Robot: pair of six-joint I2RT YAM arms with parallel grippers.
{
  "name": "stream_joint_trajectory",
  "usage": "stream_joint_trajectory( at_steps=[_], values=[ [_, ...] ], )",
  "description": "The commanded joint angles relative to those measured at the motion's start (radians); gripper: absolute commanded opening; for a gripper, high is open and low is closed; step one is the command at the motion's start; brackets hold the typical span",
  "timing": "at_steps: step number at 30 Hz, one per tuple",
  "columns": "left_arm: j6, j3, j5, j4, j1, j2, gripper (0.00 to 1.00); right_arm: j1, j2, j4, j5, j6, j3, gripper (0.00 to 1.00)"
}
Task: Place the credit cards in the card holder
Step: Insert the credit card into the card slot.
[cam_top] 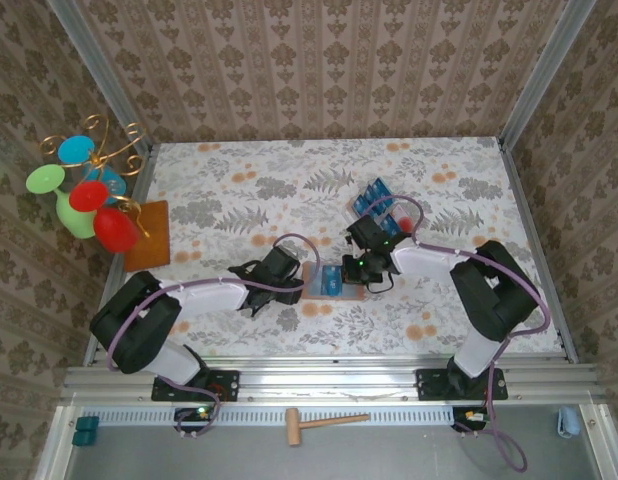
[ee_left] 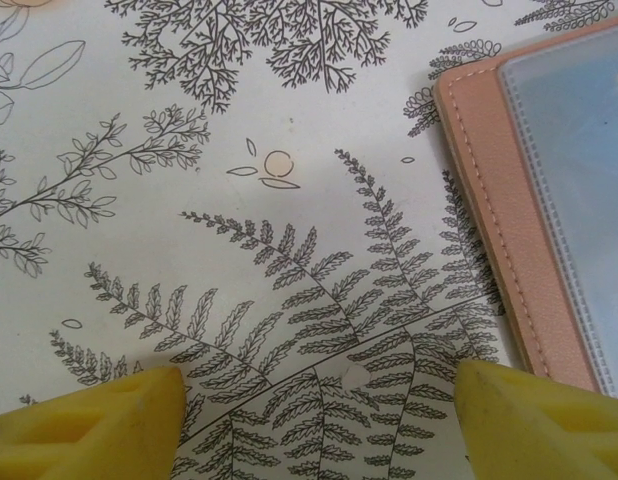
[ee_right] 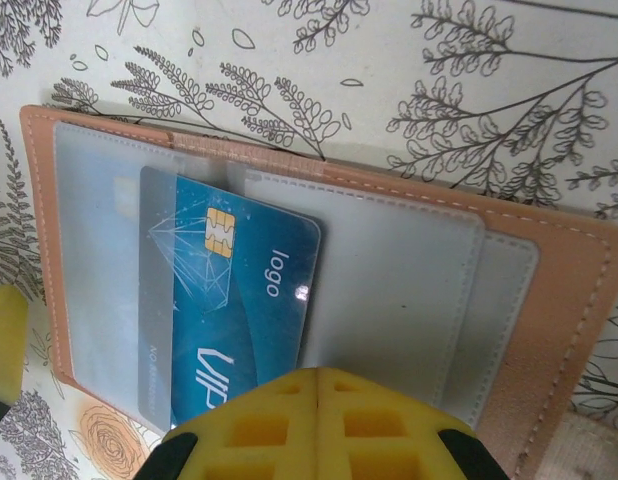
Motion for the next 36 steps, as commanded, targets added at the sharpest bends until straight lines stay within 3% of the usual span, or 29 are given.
stream_joint_trajectory(
  at_steps=[1,36],
  values=[
    [-0.019,-0.013,0.018,0.023,0.007,0.015,0.73,0.014,0.019,-0.033,0.025,-0.017,0.030,0.00],
    [-0.032,-0.025,0.032,0.059,-0.013,0.040,0.72,0.114,0.134,0.007,-0.027,0.032,0.150,0.00]
  ],
)
